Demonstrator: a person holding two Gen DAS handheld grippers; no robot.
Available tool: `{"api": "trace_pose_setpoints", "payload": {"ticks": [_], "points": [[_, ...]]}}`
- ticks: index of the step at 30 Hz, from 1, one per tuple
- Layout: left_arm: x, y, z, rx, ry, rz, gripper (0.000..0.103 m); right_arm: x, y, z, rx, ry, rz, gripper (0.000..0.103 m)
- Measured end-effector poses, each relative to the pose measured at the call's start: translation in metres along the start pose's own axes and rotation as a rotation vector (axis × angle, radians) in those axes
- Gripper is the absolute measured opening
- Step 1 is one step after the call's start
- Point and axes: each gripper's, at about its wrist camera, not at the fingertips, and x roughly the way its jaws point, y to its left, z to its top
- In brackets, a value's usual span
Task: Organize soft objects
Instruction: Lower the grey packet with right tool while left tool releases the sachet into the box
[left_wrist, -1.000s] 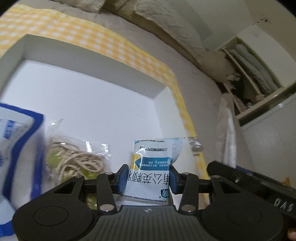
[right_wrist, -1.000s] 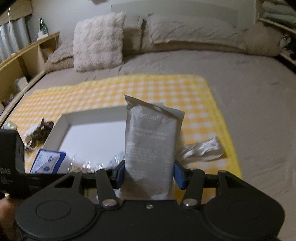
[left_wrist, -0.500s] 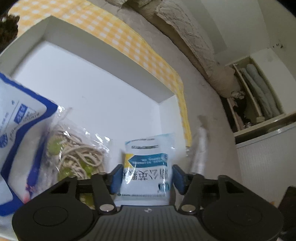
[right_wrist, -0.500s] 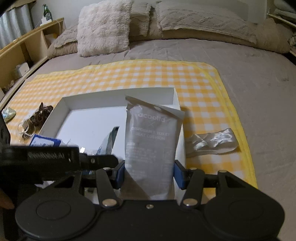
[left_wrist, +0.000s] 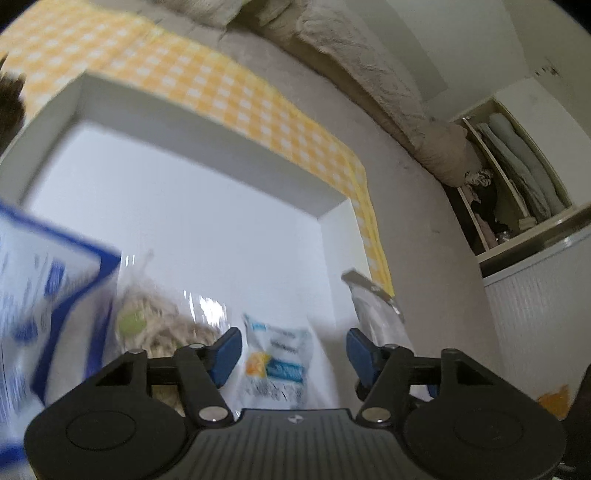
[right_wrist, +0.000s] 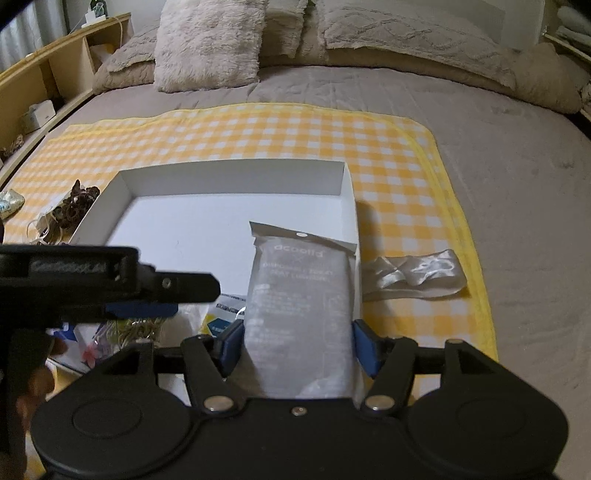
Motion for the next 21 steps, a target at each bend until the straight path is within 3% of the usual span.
{"api": "trace_pose_setpoints", "payload": {"ticks": [10, 12, 14, 19, 21], "points": [[0.025, -0.019, 0.009, 0.293, -0.020, -0.012, 0.062, 0.007, -0.002, 0.003, 0.039, -0.056, -0.011, 0.063], [0.030, -0.021, 0.008, 0.336, -0.018, -0.013, 0.062, 0.008, -0.003, 0.003, 0.051, -0.061, -0.011, 0.076], [0.033, -0.024, 0.009, 0.366, -0.013, -0.012, 0.062, 0.008, -0.002, 0.003, 0.043, -0.057, -0.012, 0.082], [0.033, -0.024, 0.013, 0.353, 0.006, -0.010, 0.062, -0.002, -0.001, 0.004, 0.010, -0.069, -0.038, 0.081], [0.031, -0.025, 0.016, 0.364, -0.002, -0.004, 0.062, -0.002, -0.001, 0.005, 0.004, -0.052, -0.017, 0.068]]}}
